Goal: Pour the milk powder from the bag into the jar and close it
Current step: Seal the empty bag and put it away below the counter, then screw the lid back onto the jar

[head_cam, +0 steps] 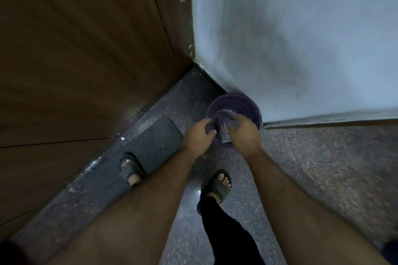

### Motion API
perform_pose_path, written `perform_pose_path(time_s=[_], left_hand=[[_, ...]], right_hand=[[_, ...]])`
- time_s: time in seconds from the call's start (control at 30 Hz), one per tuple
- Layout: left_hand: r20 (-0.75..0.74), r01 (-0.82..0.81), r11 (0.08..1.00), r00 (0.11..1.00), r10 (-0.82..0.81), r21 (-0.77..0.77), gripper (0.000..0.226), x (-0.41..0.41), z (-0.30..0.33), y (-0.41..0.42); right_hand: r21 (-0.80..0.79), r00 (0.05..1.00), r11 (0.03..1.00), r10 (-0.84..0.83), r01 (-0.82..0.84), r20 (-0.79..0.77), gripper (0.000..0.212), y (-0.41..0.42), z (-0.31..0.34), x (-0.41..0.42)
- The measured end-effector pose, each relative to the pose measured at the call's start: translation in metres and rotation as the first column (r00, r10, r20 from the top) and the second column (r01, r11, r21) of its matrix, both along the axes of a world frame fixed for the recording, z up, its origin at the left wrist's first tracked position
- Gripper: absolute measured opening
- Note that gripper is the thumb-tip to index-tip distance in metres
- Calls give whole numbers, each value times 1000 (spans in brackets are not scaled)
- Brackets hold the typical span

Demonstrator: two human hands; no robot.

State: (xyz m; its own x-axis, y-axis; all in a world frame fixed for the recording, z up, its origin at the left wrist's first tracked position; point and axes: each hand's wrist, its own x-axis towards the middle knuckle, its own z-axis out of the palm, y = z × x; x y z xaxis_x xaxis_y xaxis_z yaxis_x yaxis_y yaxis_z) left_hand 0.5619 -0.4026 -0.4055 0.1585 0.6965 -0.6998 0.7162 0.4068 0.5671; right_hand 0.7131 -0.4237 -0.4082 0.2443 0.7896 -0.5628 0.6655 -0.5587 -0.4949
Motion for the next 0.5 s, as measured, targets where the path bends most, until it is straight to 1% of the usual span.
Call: perform_pose_path(time_s=[0.13, 0.3, 0.4, 0.5], left_hand=[[-61, 99, 984, 994, -91, 146, 52, -39, 107, 21], [-148, 124, 933, 986, -77, 338, 54, -105, 225, 44], [-202, 153, 883, 977, -67, 444, 54, -148, 286, 54], [-256, 169, 820, 966, -28, 547, 54, -197, 345, 68]], right_hand=[[115, 995, 989, 93, -89, -32, 43, 28, 104, -36], [291, 971, 927, 237, -238, 38, 45, 66, 221, -89], [405, 947, 859, 313, -314, 71, 43, 90, 277, -125], [531, 917, 756, 379, -384, 124, 43, 116, 332, -163]])
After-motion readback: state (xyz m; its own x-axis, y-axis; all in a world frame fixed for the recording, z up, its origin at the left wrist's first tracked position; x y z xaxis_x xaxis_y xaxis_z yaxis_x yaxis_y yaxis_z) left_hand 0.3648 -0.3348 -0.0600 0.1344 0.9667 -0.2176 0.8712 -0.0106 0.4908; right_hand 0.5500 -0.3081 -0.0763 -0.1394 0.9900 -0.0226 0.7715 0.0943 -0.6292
